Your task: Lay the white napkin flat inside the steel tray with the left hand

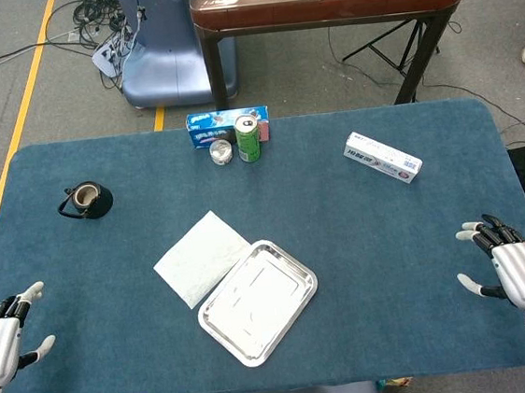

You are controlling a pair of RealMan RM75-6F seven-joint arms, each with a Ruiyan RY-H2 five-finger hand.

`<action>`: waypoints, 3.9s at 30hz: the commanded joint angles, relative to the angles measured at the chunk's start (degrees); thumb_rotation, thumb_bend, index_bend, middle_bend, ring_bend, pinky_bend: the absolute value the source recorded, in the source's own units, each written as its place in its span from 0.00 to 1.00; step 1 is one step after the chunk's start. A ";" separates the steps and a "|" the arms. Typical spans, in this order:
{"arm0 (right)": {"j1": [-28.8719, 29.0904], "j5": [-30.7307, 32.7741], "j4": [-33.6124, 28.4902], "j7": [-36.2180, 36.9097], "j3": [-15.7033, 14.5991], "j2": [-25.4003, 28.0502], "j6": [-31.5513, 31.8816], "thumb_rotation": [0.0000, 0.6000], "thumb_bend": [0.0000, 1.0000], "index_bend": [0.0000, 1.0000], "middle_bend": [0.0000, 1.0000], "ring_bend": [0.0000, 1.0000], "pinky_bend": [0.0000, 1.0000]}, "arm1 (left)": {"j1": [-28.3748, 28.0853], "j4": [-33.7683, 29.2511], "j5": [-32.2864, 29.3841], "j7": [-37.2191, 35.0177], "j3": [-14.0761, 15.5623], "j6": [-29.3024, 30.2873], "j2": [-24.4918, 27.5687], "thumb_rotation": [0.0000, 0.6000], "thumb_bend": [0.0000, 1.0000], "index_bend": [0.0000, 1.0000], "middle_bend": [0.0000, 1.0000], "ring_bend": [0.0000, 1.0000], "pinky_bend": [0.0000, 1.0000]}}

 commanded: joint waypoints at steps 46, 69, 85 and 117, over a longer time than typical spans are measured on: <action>-1.72 1.17 -0.57 3.92 1.60 2.33 3.49 1.00 0.21 0.35 0.25 0.10 0.20 | -20.82 23.82 12.12 -12.31 0.88 -13.09 -21.23 1.00 0.17 0.40 0.00 0.00 0.24; -1.84 1.11 -0.64 4.33 1.64 2.56 3.42 1.00 0.21 0.35 0.25 0.10 0.20 | -23.34 32.77 8.81 -11.03 2.08 -15.96 -27.64 1.00 0.17 0.41 0.00 0.00 0.26; -1.87 1.01 -0.54 4.19 1.56 2.42 3.33 1.00 0.21 0.35 0.25 0.10 0.20 | -23.66 34.93 7.39 -11.17 2.95 -16.53 -28.78 1.00 0.17 0.41 0.00 0.00 0.27; -1.88 1.28 -0.53 4.62 1.73 2.59 3.17 1.00 0.21 0.35 0.25 0.10 0.20 | -24.22 36.89 3.33 -8.64 1.41 -17.91 -32.82 1.00 0.17 0.45 0.00 0.00 0.29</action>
